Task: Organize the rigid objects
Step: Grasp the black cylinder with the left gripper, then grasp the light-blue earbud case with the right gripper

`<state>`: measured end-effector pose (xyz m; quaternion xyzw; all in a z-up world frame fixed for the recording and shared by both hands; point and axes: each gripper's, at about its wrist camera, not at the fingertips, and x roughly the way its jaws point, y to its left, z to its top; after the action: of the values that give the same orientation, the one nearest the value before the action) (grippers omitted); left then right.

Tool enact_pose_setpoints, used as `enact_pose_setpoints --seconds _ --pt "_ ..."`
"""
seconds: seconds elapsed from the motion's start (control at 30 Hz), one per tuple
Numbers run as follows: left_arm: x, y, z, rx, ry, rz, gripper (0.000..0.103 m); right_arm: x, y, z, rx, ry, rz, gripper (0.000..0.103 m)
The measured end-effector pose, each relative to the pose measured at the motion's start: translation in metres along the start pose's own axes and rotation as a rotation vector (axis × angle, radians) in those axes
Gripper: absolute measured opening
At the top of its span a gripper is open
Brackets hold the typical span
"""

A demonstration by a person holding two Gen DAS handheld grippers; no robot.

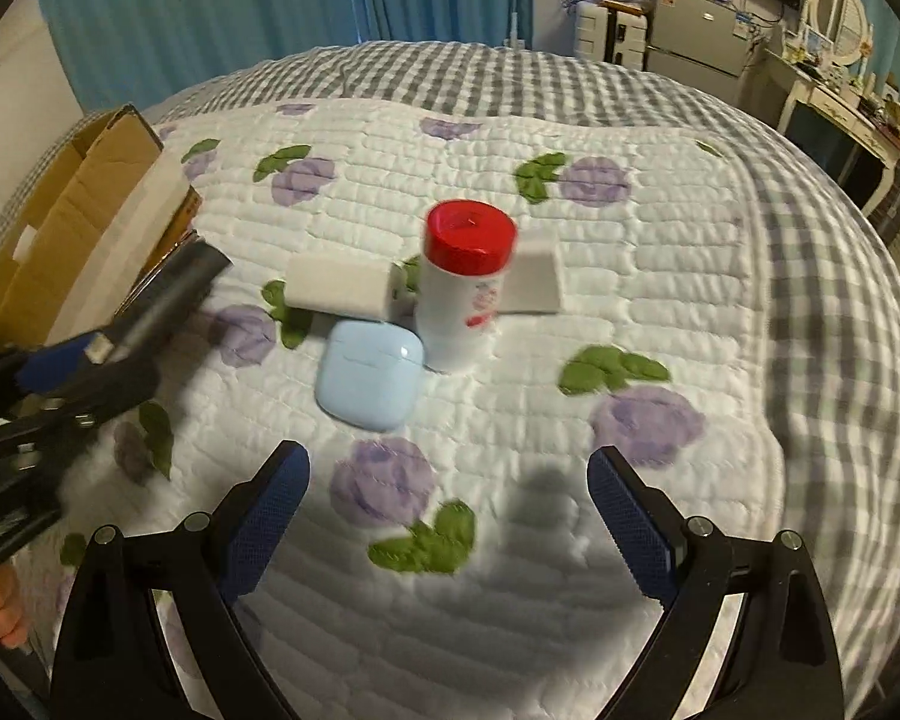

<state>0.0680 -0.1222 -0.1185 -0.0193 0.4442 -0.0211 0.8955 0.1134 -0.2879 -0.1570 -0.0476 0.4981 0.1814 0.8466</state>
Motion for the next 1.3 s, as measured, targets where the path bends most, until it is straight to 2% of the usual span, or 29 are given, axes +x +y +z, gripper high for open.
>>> enact_pose_setpoints --seconds 0.1,0.23,0.3,0.37,0.43,0.6,0.73,0.77,0.8,1.1,1.3 --pt "0.004 -0.002 0.009 0.023 -0.021 0.035 0.041 0.012 0.002 0.007 0.008 0.011 0.021 0.093" --pt "0.025 0.007 0.018 0.004 0.002 0.046 0.041 0.029 0.006 0.014 0.024 0.032 0.062 0.085" --pt "0.036 0.011 0.018 0.000 0.018 0.054 0.041 0.037 0.011 0.016 0.016 0.042 0.074 0.085" --pt "0.042 0.015 0.017 -0.008 0.029 0.060 0.041 0.044 0.017 0.017 0.006 0.052 0.089 0.079" --pt "0.047 0.019 0.017 -0.018 0.035 0.062 0.041 0.049 0.021 0.019 0.002 0.057 0.098 0.078" --pt "0.053 0.024 0.015 -0.029 0.040 0.070 0.041 0.062 0.029 0.027 0.008 0.058 0.085 0.077" --pt "0.053 0.026 0.014 -0.024 0.046 0.074 0.041 0.069 0.037 0.027 -0.022 0.068 0.026 0.067" --pt "0.053 0.026 0.013 -0.025 0.047 0.075 0.041 0.068 0.038 0.026 -0.032 0.067 0.017 0.058" --pt "0.052 0.026 0.013 -0.028 0.049 0.074 0.041 0.067 0.038 0.025 -0.037 0.066 0.010 0.056" --pt "0.029 0.017 0.008 -0.019 0.047 0.033 0.041 0.038 0.037 0.004 -0.113 0.084 -0.028 0.055" --pt "0.001 0.009 0.006 -0.017 0.036 -0.001 0.041 0.000 0.039 -0.006 -0.128 0.068 -0.066 0.055"
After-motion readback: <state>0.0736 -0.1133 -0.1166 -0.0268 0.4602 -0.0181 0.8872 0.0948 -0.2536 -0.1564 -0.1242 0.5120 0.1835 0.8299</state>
